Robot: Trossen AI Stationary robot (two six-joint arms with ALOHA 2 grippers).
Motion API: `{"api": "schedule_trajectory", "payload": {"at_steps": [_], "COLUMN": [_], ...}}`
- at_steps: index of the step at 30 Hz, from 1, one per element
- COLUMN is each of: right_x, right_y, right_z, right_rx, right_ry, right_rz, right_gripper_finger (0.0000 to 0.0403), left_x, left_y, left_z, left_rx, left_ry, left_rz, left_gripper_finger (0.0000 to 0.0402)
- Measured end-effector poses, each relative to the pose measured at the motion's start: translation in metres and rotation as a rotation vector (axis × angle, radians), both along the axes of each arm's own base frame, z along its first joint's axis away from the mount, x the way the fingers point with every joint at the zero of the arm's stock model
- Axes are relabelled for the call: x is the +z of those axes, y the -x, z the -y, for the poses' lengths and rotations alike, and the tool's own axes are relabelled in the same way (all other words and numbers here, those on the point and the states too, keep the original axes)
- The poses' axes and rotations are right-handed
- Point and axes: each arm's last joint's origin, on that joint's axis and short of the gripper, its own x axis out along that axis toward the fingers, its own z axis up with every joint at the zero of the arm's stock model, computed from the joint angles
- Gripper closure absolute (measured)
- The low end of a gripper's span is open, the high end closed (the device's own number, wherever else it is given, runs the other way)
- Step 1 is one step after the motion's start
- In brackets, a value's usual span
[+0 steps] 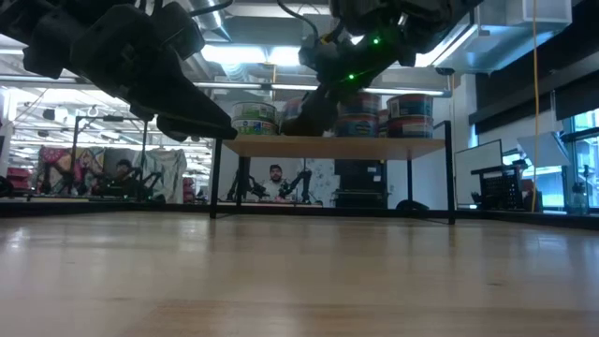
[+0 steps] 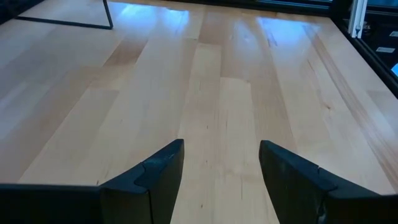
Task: Stack canned seafood by type on shelf
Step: Put the blue pink tuna can on the shelf, then stack the blue pink tuna can on top of the blue pink tuna can on the shelf
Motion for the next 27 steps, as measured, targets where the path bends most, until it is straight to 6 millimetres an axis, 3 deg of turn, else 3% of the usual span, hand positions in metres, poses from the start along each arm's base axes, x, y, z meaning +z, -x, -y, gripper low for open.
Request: {"api": "schedule_trajectory", "payload": {"at_steps": [6,16,21,27], "right_x": [-0.001,0.008,0.021,0.007], "right_y": [0.000,-0.005,-0.008,0.003], "right_z": [0.001,-0.019,-0.070,-0.144], "right_rx": [0.015,0.030,0.174,0.510], "right_ry": [-0.044,-0.024,-0.091,-0.349], "right_rz": [0.028,0.032,0.015,-0.033], "right_gripper_finger": [0.0091,0.0111,0.0128,0.0156], "left_x": [0.000,0.000,-0.001,0.000], "left_y": [0.000,0.000,0.001,-0.001], "left_z": [0.000,0.000,0.001,-0.003], "left_rx": [0.000,0.001,0.006,-0.030], "left_ry": [0.000,0.003,0.016,-0.091], "left_rz": [0.000,0.000,-0.007,-0.009], "left_gripper_finger": [0.0194,0.0194,0.0194,0.0194]}}
